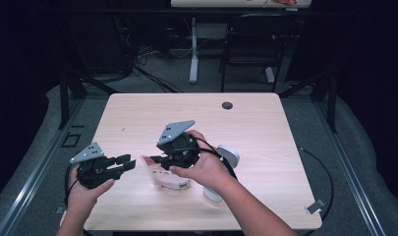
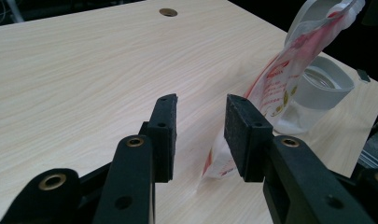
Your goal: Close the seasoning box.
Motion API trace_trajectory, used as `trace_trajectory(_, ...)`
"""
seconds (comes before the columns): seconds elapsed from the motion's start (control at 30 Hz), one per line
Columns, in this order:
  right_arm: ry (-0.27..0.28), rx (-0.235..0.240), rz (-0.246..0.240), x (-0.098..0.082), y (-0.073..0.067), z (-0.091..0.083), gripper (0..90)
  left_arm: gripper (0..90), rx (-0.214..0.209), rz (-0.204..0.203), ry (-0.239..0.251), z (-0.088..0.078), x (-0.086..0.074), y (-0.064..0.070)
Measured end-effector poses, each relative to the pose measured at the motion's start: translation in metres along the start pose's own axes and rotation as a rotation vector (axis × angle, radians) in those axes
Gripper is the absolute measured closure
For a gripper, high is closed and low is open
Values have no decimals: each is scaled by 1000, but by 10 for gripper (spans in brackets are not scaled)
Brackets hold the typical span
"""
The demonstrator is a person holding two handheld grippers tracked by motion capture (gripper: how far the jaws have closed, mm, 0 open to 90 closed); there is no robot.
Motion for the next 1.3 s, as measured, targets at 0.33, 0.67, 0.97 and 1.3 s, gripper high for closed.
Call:
trace_trajectory(0.33,-53,3,-9,-1,0,8,626,618,6,-13,-2,0,-3,-5)
trace_trajectory(0.67,-74,0,-27,-3,2,14,652,615,13,-22,-3,0,-5,-9)
trace_trajectory(0.97,-88,-9,-46,-2,5,23,635,616,17,-29,-8,1,-7,-12)
trace_trajectory(1.3,-147,34,-19,-3,1,35,678,617,17,-31,-9,2,-8,-13)
Point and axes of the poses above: each handheld gripper's, and its own axes: z roughly forward along the jaws, x roughly out of its top, y roughly to its right, the point moved 8 cm from there along z, roughly forward along the jaws, and after that the axes turned 8 degrees about -y, right-handed, at the moved point
